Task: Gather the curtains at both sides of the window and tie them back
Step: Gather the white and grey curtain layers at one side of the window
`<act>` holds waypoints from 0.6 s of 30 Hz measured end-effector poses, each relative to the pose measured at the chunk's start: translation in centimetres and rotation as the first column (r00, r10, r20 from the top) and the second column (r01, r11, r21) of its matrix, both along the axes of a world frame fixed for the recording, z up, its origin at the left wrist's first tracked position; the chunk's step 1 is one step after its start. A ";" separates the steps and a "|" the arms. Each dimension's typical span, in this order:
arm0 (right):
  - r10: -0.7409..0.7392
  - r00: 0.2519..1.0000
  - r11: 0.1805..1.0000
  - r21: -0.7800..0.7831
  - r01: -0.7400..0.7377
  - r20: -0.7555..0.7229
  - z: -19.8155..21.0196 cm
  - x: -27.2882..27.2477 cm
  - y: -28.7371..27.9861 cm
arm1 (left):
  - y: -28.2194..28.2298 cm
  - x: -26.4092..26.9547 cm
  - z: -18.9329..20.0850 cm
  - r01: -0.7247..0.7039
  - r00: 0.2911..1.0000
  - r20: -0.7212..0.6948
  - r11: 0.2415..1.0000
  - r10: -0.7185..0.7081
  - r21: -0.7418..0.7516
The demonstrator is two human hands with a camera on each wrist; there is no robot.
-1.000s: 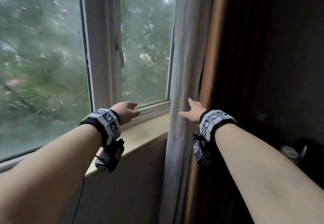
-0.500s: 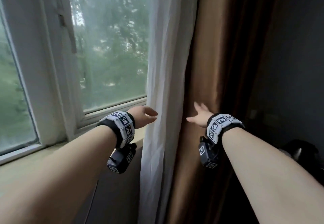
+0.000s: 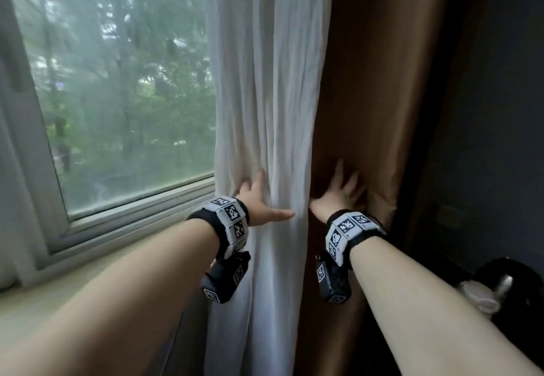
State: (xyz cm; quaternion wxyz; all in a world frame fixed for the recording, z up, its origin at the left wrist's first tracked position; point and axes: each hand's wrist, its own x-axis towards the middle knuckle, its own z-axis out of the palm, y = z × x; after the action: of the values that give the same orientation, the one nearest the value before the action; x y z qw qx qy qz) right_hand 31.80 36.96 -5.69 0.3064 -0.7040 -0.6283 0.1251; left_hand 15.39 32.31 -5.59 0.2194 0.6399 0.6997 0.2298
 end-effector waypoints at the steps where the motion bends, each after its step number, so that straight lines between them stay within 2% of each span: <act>1: 0.003 1.000 1.000 0.023 -0.002 -0.016 0.2 -0.8 0.2 | 0.6 0.8 0.0 0.023 1.000 0.014 1.000 -0.023 0.014; 4: 0.041 0.998 0.996 0.078 -0.037 -0.047 0.9 -2.1 1.0 | 2.1 2.0 0.8 0.075 0.993 0.082 0.995 -0.081 0.070; 7: 0.098 0.995 0.994 0.040 -0.098 0.005 0.9 -1.0 1.8 | 2.9 0.5 2.0 -0.011 0.992 -0.124 0.993 0.026 0.121; 10: 0.067 0.998 0.998 0.010 -0.067 -0.009 1.0 -0.3 2.5 | 3.7 -2.5 2.2 -0.057 0.973 -0.215 0.988 0.087 0.143; 14: 0.022 0.991 1.000 -0.016 -0.025 -0.130 1.5 -3.1 3.0 | 4.0 -5.8 2.1 -0.053 0.969 -0.233 0.991 0.080 0.121; 18: -0.028 0.977 0.994 0.100 0.050 -0.213 1.6 -6.6 3.1 | 4.3 -7.0 2.1 0.019 0.976 -0.217 0.994 0.005 0.106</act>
State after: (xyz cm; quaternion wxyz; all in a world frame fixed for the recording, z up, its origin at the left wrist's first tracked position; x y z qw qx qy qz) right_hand 25.19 40.01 -4.06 0.4101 -0.6819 -0.5841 0.1601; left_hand 8.37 36.60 -3.48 0.1078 0.6745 0.7039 0.1951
